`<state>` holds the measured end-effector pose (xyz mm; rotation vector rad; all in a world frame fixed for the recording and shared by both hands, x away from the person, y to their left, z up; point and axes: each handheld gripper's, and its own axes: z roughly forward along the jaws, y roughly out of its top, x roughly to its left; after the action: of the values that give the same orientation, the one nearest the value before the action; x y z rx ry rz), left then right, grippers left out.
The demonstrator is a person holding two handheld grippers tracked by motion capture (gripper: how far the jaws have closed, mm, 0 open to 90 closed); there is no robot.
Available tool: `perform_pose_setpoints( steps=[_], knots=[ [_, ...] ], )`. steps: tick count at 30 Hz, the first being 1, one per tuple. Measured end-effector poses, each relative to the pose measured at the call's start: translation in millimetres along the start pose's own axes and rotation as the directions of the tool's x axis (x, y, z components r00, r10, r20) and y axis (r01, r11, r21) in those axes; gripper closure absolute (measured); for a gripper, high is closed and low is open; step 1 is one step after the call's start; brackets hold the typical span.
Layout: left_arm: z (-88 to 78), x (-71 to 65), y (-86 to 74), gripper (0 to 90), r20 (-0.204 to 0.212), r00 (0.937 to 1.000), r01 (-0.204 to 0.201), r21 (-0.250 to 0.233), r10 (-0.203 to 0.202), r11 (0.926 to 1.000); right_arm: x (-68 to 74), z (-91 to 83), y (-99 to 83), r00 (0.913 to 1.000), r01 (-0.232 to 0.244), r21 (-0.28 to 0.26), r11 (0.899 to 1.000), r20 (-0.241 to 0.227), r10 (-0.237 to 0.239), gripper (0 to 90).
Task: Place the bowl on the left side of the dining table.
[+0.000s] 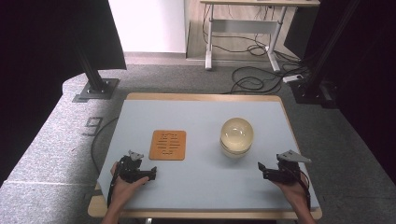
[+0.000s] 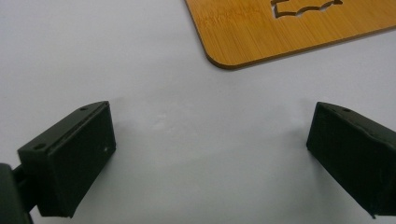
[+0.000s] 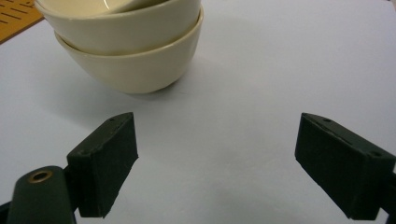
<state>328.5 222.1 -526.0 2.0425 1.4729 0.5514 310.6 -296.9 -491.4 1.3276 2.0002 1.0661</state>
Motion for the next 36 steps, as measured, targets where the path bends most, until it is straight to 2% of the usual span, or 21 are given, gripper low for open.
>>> perform_pose_setpoints(
  steps=[12, 21, 29, 36],
  knots=[
    [0.2, -0.1, 0.1, 0.9, -0.002, 1.0000, -0.001, 0.001, 0.001, 1.0000, 3.2, 0.7, 15.1, 0.9997, 0.019, -0.023, 1.000, -0.018, -0.019, 13.0],
    [-0.1, -0.4, -0.8, 1.1, -0.004, 1.0000, -0.003, -0.004, 0.003, 1.0000, -1.4, 2.3, 31.2, 0.9996, 0.006, -0.044, 0.999, -0.028, -0.007, 13.7],
    [-0.1, -0.5, -0.8, 1.1, -0.005, 1.0000, -0.003, -0.004, 0.003, 1.0000, -0.1, 1.2, 40.4, 0.9996, 0.020, -0.059, 0.998, -0.020, -0.021, 14.5],
    [-0.3, -0.9, -1.5, 1.2, -0.008, 1.0000, -0.004, -0.009, 0.004, 0.9999, 0.4, -1.6, 51.8, 0.9994, 0.024, -0.093, 0.995, -0.024, -0.026, 14.7]
  ],
)
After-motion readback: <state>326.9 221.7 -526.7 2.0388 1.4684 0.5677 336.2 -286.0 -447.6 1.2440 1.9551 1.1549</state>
